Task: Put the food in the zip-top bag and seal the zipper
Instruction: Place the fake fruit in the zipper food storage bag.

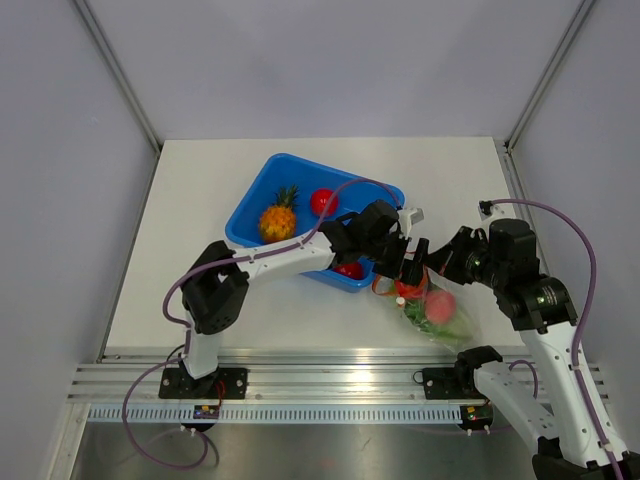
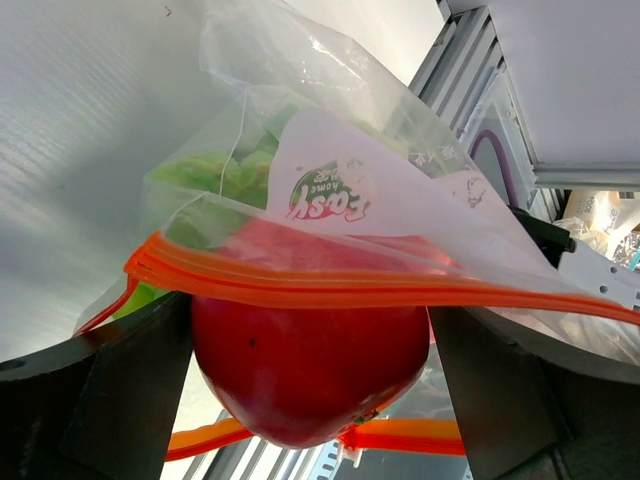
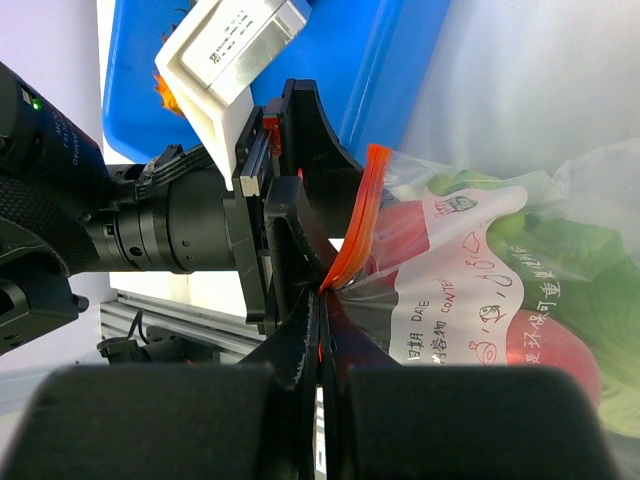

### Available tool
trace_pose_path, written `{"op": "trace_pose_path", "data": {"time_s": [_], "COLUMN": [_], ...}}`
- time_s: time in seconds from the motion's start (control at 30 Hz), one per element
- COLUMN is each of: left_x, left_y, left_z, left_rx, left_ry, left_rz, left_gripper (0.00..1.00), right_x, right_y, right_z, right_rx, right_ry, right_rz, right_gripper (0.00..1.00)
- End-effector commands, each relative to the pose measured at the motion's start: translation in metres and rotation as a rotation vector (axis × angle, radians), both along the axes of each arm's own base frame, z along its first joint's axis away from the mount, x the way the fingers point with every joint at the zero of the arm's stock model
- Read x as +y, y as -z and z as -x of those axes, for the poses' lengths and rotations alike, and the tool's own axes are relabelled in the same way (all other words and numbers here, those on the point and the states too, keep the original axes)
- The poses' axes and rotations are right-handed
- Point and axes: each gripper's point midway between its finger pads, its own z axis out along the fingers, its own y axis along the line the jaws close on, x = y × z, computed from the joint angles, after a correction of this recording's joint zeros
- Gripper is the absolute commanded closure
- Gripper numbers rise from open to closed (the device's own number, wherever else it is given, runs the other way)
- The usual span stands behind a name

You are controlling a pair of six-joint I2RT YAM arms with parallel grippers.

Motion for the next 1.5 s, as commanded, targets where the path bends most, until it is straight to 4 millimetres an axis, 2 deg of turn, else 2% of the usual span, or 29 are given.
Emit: {"op": "trace_pose_path", "data": {"time_s": [0.0, 0.2, 0.27, 0.53, 0.77, 0.93, 1.07, 1.17, 1.47], "left_x": [0.003, 0.008, 0.008, 0.014, 0.016, 0.014, 0.014, 0.014, 0.008], "left_y": [-0.029, -0.040, -0.050, -0.088, -0.113, -0.115, -0.107, -0.096, -0.060], "left_z": [0.017, 0.019, 0.020, 0.016, 0.008, 0.010, 0.012, 0.012, 0.010], "left_rx": [-0.044, -0.060, -0.070, -0.114, -0.153, -0.154, -0.148, -0.145, -0.137], "left_ry": [0.065, 0.076, 0.079, 0.031, -0.027, -0.016, -0.014, -0.015, -0.026], "left_rz": [0.052, 0.053, 0.067, 0.104, 0.139, 0.149, 0.129, 0.106, 0.016], "left_gripper": [0.01, 0.01, 0.01, 0.01, 0.01, 0.01, 0.01, 0.01, 0.01], "right_x": [0.005, 0.005, 0.006, 0.025, 0.041, 0.037, 0.024, 0.015, 0.001], "right_y": [-0.036, -0.041, -0.048, -0.084, -0.096, -0.086, -0.067, -0.043, -0.016], "right_z": [-0.010, -0.011, -0.013, -0.009, -0.002, 0.003, 0.005, 0.008, 0.011], "right_rx": [-0.134, -0.166, -0.193, -0.282, -0.247, -0.195, -0.127, -0.065, -0.002], "right_ry": [-0.013, -0.021, -0.024, -0.107, -0.165, -0.138, -0.042, 0.026, 0.149], "right_rz": [-0.034, -0.027, -0.037, -0.142, -0.257, -0.249, -0.217, -0.203, -0.203], "right_gripper": [1.00, 1.00, 1.00, 1.00, 1.00, 1.00, 1.00, 1.00, 1.00]}}
